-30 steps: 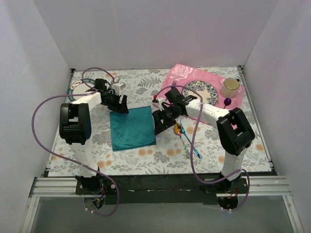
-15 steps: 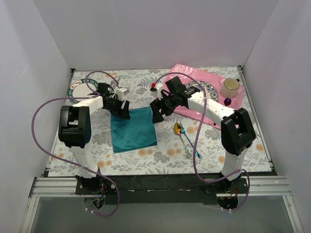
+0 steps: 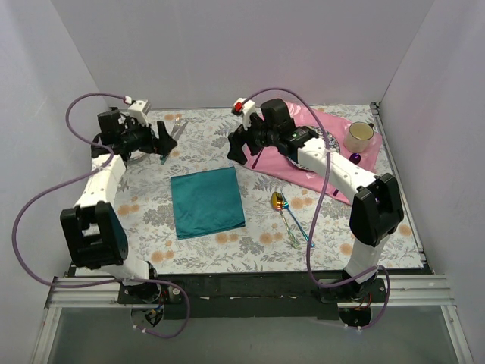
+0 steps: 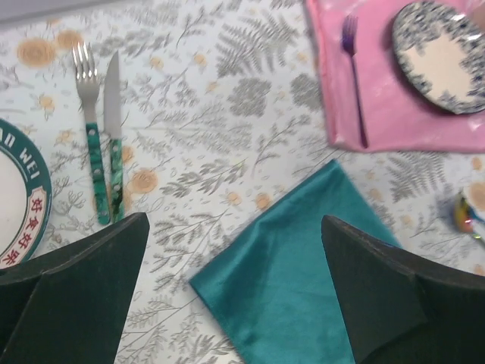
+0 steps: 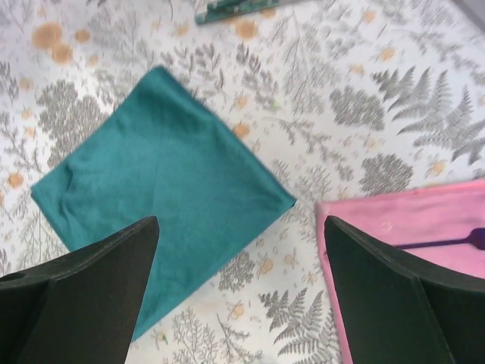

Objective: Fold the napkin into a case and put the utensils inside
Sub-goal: Smooth out the square-folded napkin at the center of the board.

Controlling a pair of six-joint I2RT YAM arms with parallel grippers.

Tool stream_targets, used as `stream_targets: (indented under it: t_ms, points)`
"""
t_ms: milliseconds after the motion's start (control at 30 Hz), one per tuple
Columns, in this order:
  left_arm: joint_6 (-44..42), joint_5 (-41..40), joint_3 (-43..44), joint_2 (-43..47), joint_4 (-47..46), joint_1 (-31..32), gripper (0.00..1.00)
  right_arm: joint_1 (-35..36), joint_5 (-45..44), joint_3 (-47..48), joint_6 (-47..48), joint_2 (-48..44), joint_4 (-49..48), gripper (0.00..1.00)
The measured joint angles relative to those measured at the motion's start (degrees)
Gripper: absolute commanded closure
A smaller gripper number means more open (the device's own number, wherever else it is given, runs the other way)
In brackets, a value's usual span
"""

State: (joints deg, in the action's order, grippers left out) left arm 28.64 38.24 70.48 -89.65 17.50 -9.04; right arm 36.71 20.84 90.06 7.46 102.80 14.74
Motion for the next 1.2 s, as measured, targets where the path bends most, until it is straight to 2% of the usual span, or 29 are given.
stream_targets:
  t_ms: [133,233,367,500,700,800,833,900,967,1000,1033,1133,1200]
  points:
    - [9.68,1.64,-7.23,10.21,-9.84,0.7,0.02,-0.5,3.34,5.38,-1.88,1.44,-2.27,0.01]
    - [14.36,2.84,-10.38,13.16,-12.52,1.14,0.02,-0.83,8.94,7.19,-5.4,2.97,-3.65,0.01]
    - [14.21,7.8,-9.11,9.11,-8.26,1.11,0.02,-1.07,15.41,4.24,-10.99,5.07,-4.17,0.01]
    - [9.84,8.7,-7.74,2.01,-0.61,1.36,0.02,-1.01,20.11,-6.4,-14.86,5.16,-5.2,0.01]
    - [-0.83,2.23,-4.72,-3.98,6.86,5.29,0.03,-0.83,22.97,-18.58,-16.7,4.02,-3.02,0.18]
    - [-3.89,0.42,-3.96,-4.37,7.69,7.3,0.04,-0.79,23.02,-25.27,-18.05,-0.39,-2.78,0.32]
    - [-4.68,-0.2,-3.98,-4.31,7.91,7.74,0.06,-0.76,23.04,-27.43,-18.69,-2.4,-2.75,0.39]
    - [-6.12,-1.49,-4.22,-4.22,8.2,8.96,0.09,-0.7,22.95,-30.84,-20.33,-6.03,-3.26,0.46]
    - [-7.32,-1.97,-5.77,-3.21,8.0,9.79,0.19,-0.68,22.93,-33.0,-22.03,-8.37,-4.07,0.52]
    - [-8.09,-1.99,-7.13,-2.16,8.2,10.1,0.23,-0.63,22.82,-33.79,-22.77,-8.94,-4.76,0.53]
    - [-9.01,-2.03,-8.44,-0.85,8.79,10.34,0.32,-0.63,22.73,-34.36,-23.67,-9.14,-5.22,0.54]
    - [-13.86,-1.7,-11.1,3.41,12.81,10.78,0.42,-0.57,22.03,-35.76,-25.92,-9.11,-6.56,0.55]
    - [-18.16,-1.51,-12.07,6.4,16.48,10.75,0.45,-0.37,21.64,-36.02,-27.43,-8.9,-7.37,0.55]
